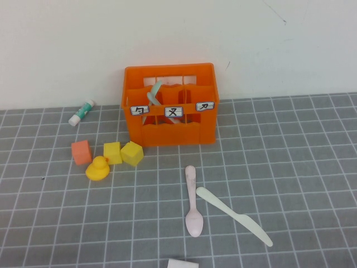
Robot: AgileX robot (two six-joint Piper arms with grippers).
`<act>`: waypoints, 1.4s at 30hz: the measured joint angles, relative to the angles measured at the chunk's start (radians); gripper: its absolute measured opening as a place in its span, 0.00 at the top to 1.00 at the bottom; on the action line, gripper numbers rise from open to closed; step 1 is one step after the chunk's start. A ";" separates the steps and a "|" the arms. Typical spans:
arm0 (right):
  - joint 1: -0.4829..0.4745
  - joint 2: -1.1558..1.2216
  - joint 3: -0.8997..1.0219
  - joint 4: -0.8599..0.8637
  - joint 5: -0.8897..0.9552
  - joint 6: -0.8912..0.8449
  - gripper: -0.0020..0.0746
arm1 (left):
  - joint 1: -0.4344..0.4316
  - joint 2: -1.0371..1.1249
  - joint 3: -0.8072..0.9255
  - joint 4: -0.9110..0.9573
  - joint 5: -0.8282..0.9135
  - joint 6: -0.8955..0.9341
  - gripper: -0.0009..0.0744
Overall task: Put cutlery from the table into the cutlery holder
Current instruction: Pick up the spoon
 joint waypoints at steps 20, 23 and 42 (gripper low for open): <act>0.000 0.000 0.000 0.000 0.000 0.000 0.98 | 0.027 0.000 0.009 0.017 0.125 0.011 0.99; 0.000 0.000 0.000 0.000 0.000 0.000 0.98 | 0.025 0.000 0.008 0.017 0.129 0.011 0.99; 0.000 0.000 0.000 0.000 0.000 0.000 0.98 | 0.025 0.000 0.008 0.017 0.134 0.012 0.99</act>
